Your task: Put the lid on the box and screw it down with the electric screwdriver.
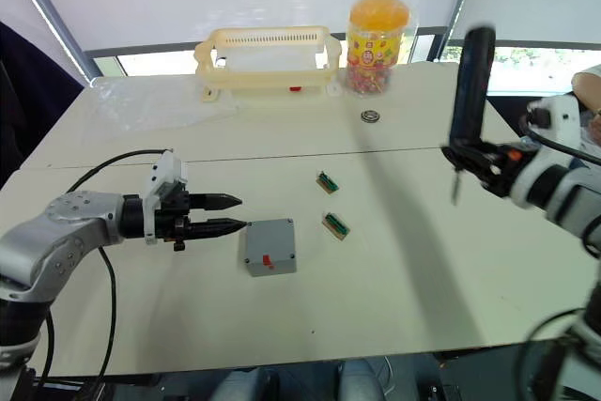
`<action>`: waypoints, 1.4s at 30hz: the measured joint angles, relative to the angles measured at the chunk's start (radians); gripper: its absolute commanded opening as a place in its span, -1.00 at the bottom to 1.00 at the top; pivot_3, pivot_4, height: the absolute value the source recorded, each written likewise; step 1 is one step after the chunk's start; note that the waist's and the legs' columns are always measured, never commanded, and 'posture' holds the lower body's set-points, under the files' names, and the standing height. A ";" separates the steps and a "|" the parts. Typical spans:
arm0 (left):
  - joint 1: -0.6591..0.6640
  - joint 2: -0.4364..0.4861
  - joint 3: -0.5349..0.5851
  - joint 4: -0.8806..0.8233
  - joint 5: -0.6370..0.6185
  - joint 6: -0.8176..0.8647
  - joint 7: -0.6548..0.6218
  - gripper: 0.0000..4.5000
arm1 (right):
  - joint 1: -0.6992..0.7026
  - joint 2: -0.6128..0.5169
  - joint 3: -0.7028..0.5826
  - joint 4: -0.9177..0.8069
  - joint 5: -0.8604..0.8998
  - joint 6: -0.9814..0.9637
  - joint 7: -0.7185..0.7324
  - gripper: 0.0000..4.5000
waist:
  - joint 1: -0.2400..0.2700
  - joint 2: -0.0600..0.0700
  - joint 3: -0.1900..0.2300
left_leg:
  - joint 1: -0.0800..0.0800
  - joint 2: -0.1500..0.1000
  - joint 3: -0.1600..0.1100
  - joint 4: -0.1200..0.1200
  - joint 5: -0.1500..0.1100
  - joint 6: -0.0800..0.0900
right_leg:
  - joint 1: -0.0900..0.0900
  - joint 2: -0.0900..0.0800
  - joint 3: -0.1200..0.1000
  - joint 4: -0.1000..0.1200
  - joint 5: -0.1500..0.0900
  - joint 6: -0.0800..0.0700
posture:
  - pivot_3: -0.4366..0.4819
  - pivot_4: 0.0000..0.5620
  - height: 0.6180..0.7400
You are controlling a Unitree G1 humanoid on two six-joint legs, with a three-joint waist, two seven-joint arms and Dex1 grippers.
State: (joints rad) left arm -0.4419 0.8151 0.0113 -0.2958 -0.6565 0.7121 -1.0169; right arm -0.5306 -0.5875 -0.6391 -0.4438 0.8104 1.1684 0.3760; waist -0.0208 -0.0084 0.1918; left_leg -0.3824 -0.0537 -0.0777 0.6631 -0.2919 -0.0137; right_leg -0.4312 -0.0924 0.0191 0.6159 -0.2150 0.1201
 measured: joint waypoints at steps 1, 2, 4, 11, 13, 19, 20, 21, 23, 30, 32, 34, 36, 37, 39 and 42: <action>-0.014 0.000 -0.004 0.005 0.008 -0.003 -0.005 0.10 | -0.007 0.092 0.024 -0.040 -0.012 -0.080 -0.033 -0.22 | 0.000 0.000 0.000 | 0.000 0.000 0.000 0.000 0.000 0.000 | 0.000 0.000 0.000 0.000 0.000 0.000 | -0.05 -0.47 1.00; -0.028 -0.001 -0.013 0.012 0.016 -0.006 -0.010 0.10 | -0.008 0.171 0.070 -0.077 -0.032 -0.167 -0.058 -0.22 | 0.002 0.001 0.000 | 0.000 0.000 0.000 0.000 0.001 -0.001 | 0.000 0.000 0.000 0.001 0.000 0.000 | -0.05 -0.47 1.00; -0.037 -0.001 -0.029 0.024 0.029 -0.012 -0.026 0.10 | 0.018 0.265 0.213 -0.123 -0.115 -0.321 -0.073 -0.22 | 0.002 0.001 0.000 | 0.000 0.000 -0.001 0.000 0.002 -0.003 | -0.001 -0.001 0.000 0.003 0.000 0.000 | -0.05 -0.47 1.00; -0.040 -0.027 -0.103 0.040 0.108 -0.055 -0.040 0.10 | 0.172 0.474 0.552 -0.023 -0.299 -0.646 -0.046 -0.22 | 0.009 0.001 0.000 | -0.001 -0.003 -0.002 0.001 0.003 -0.005 | -0.001 -0.004 0.000 0.003 0.001 0.000 | -0.05 -0.47 1.00; -0.042 -0.062 -0.121 0.040 0.137 -0.072 -0.016 0.10 | 0.189 0.487 0.584 0.001 -0.328 -0.709 -0.034 -0.22 | 0.008 0.001 0.000 | -0.001 -0.002 -0.002 0.001 0.003 -0.005 | -0.001 -0.003 0.000 0.003 0.001 0.000 | -0.05 -0.47 1.00; -0.039 -0.116 -0.184 0.038 0.207 -0.111 0.017 0.10 | 0.241 0.491 0.637 0.019 -0.351 -0.776 -0.013 -0.22 | 0.002 0.001 0.000 | -0.001 -0.002 -0.002 0.000 0.004 -0.006 | -0.003 -0.001 0.000 0.006 0.001 0.000 | -0.05 -0.47 1.00; -0.037 -0.121 -0.192 0.038 0.217 -0.115 0.018 0.10 | 0.247 0.490 0.645 0.019 -0.355 -0.776 -0.013 -0.22 | 0.002 0.001 0.000 | -0.001 -0.002 -0.002 0.000 0.004 -0.006 | -0.004 -0.001 0.000 0.007 0.001 0.000 | -0.05 -0.47 1.00; -0.033 -0.128 -0.198 0.039 0.230 -0.119 0.019 0.10 | 0.253 0.490 0.653 0.019 -0.356 -0.776 -0.014 -0.22 | 0.002 0.001 0.000 | -0.001 -0.002 -0.002 0.000 0.004 -0.006 | -0.004 -0.001 0.000 0.008 0.001 0.000 | -0.05 -0.47 1.00; -0.032 -0.129 -0.207 0.039 0.240 -0.131 0.019 0.10 | 0.255 0.490 0.668 0.018 -0.357 -0.776 -0.014 -0.22 | 0.002 0.001 0.000 | -0.001 -0.002 -0.002 0.000 0.004 -0.007 | -0.005 -0.001 0.000 0.008 0.001 0.000 | -0.05 -0.47 1.00; -0.021 -0.132 -0.229 0.051 0.277 -0.160 0.014 0.10 | 0.265 0.489 0.716 0.018 -0.357 -0.772 -0.013 -0.22 | 0.004 0.001 0.000 | -0.001 -0.002 -0.002 0.000 0.004 -0.007 | -0.005 -0.001 0.000 0.008 0.001 0.000 | -0.05 -0.47 1.00; -0.003 -0.132 -0.231 0.061 0.286 -0.177 0.010 0.10 | 0.279 0.489 0.722 0.018 -0.357 -0.772 -0.013 -0.22 | 0.004 0.001 0.000 | -0.001 -0.002 -0.002 0.000 0.004 -0.007 | -0.005 -0.001 0.000 0.008 0.001 0.000 | -0.05 -0.47 1.00; 0.001 -0.136 -0.232 0.064 0.297 -0.193 0.003 0.10 | 0.288 0.489 0.728 0.018 -0.358 -0.772 -0.013 -0.22 | 0.005 0.000 0.000 | -0.001 -0.002 -0.002 0.000 0.004 -0.007 | -0.004 -0.001 0.000 0.008 0.001 0.000 | -0.05 -0.47 1.00; 0.002 -0.143 -0.233 0.071 0.308 -0.208 -0.003 0.10 | 0.296 0.489 0.740 0.018 -0.362 -0.774 -0.013 -0.22 | 0.005 0.000 0.000 | 0.000 -0.002 -0.002 0.000 0.004 -0.007 | -0.004 -0.001 0.000 0.009 0.001 0.000 | -0.05 -0.47 1.00; 0.003 -0.145 -0.233 0.076 0.312 -0.216 -0.005 0.10 | 0.300 0.489 0.743 0.018 -0.365 -0.774 -0.013 -0.22 | 0.005 0.000 0.000 | 0.000 -0.002 -0.002 0.000 0.004 -0.007 | -0.004 -0.001 0.000 0.009 0.001 0.000 | -0.05 -0.47 1.00; 0.004 -0.148 -0.233 0.079 0.317 -0.222 -0.007 0.10 | 0.304 0.489 0.745 0.018 -0.368 -0.775 -0.013 -0.22 | 0.005 0.000 0.000 | 0.000 -0.002 -0.002 0.000 0.004 -0.007 | -0.004 -0.001 0.000 0.009 0.001 0.000 | -0.05 -0.47 1.00; 0.005 -0.149 -0.233 0.079 0.321 -0.225 -0.009 0.10 | 0.314 0.490 0.752 0.018 -0.375 -0.782 -0.013 -0.22 | 0.006 0.000 0.000 | 0.000 -0.002 -0.002 0.000 0.004 -0.007 | -0.003 -0.001 0.000 0.009 0.001 0.000 | -0.05 -0.47 1.00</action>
State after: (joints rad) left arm -0.4367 0.6658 -0.2218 -0.2164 -0.3358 0.4876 -1.0258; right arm -0.2169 -0.0977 0.1130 -0.4254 0.4358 0.3868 0.3631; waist -0.0151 -0.0081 0.1915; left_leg -0.3820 -0.0561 -0.0800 0.6635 -0.2880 -0.0203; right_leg -0.4345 -0.0937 0.0192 0.6245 -0.2144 0.1200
